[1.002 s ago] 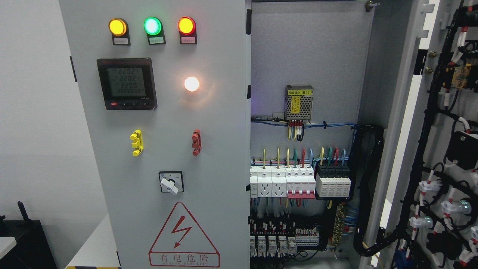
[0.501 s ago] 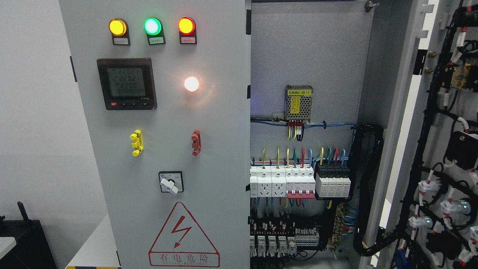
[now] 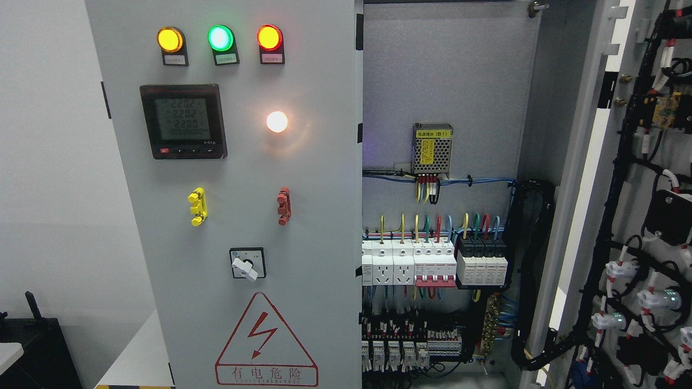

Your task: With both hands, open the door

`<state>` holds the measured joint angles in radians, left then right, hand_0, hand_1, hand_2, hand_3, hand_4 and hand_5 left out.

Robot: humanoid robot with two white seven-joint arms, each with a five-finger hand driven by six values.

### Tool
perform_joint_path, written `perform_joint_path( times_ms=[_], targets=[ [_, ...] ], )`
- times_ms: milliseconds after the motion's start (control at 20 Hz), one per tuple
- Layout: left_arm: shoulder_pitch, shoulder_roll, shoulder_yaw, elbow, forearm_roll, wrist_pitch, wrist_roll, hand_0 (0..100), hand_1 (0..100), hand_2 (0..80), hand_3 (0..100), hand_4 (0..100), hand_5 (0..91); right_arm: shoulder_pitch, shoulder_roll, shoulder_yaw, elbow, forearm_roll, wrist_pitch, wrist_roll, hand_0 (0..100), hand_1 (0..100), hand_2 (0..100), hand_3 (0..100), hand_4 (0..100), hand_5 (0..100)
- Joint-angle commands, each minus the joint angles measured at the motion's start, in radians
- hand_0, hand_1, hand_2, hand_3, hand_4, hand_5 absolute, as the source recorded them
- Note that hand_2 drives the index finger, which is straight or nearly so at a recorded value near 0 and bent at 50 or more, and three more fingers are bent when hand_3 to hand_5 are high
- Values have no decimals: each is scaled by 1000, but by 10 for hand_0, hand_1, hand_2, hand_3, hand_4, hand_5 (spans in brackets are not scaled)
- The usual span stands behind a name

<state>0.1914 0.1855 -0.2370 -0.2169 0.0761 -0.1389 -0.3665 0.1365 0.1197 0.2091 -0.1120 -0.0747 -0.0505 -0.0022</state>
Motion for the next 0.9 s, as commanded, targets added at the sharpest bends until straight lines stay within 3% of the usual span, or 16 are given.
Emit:
perform_joint_path(
  times_ms=[0, 200, 701, 851],
  targets=[
    [-4, -210, 393, 120, -154, 13, 61, 0, 0, 0, 0, 30, 0, 0, 0, 0, 0, 0, 0, -1, 0, 0, 0, 0, 0, 0],
    [-7, -218, 524, 122, -281, 16, 81, 0, 0, 0, 0, 31, 0, 0, 0, 0, 0, 0, 0, -1, 0, 0, 0, 0, 0, 0],
    [-18, -219, 616, 131, -364, 18, 83, 0, 0, 0, 0, 32, 0, 0, 0, 0, 0, 0, 0, -1, 0, 0, 0, 0, 0, 0],
    [-18, -219, 639, 131, -426, 19, 81, 0, 0, 0, 0, 32, 0, 0, 0, 1, 0, 0, 0, -1, 0, 0, 0, 0, 0, 0]
  ],
)
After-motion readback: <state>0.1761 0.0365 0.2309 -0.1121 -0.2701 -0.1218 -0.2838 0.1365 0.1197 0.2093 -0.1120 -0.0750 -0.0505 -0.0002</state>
